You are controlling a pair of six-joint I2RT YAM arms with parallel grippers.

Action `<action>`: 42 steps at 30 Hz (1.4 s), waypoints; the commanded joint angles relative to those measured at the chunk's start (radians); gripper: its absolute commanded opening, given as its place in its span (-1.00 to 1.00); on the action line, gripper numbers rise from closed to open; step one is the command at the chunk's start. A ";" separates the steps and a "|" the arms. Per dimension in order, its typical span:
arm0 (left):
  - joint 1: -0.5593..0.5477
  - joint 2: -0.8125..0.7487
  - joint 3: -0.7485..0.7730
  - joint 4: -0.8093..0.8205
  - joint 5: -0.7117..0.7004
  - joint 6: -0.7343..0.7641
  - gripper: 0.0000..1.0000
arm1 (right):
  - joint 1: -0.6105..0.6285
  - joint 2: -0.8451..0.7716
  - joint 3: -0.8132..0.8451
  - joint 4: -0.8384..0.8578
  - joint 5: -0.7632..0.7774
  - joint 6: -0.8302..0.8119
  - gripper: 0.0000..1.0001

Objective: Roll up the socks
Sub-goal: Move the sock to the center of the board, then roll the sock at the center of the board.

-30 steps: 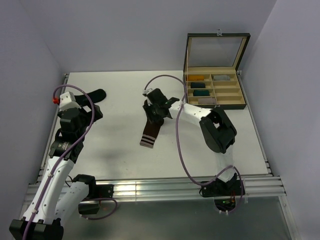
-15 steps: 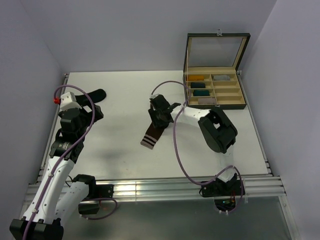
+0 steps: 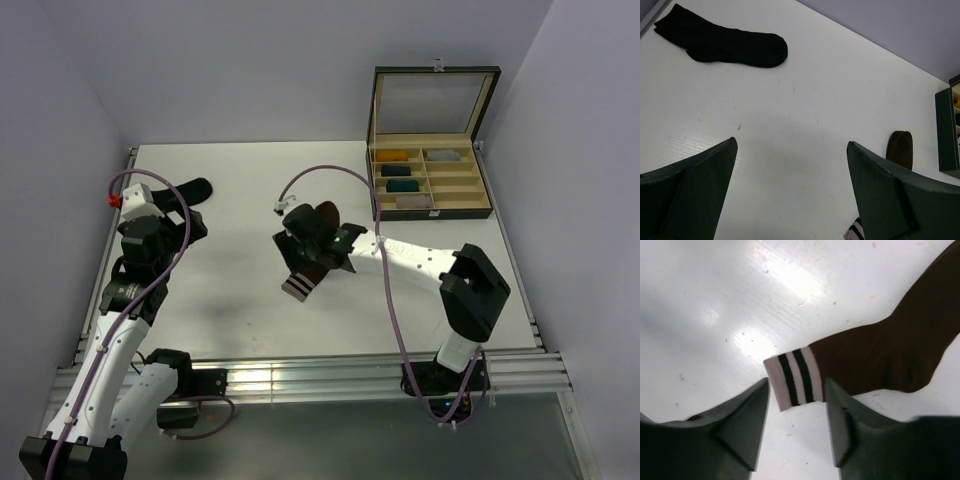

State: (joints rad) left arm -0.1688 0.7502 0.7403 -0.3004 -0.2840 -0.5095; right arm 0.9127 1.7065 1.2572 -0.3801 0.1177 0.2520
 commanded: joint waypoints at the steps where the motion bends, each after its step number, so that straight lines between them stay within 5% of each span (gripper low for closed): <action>1: 0.002 -0.006 0.004 0.024 0.023 0.008 0.94 | 0.005 0.008 -0.074 0.013 0.014 -0.014 0.07; 8: 0.002 -0.006 0.004 0.024 0.023 0.014 0.94 | 0.009 0.076 -0.134 0.124 -0.021 -0.046 0.00; 18: 0.002 -0.009 0.004 0.018 0.014 0.016 0.93 | 0.009 0.257 -0.006 0.172 0.028 -0.094 0.01; 30: 0.003 -0.009 0.008 0.010 0.002 0.008 0.93 | 0.143 0.006 -0.125 0.266 0.171 -0.190 0.07; 42: 0.003 -0.018 0.010 0.006 -0.007 0.006 0.94 | 0.262 0.122 -0.110 0.288 0.278 -0.341 0.06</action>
State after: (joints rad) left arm -0.1688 0.7483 0.7403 -0.3046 -0.2855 -0.5098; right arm 1.1637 1.8027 1.1255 -0.1230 0.3260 -0.0349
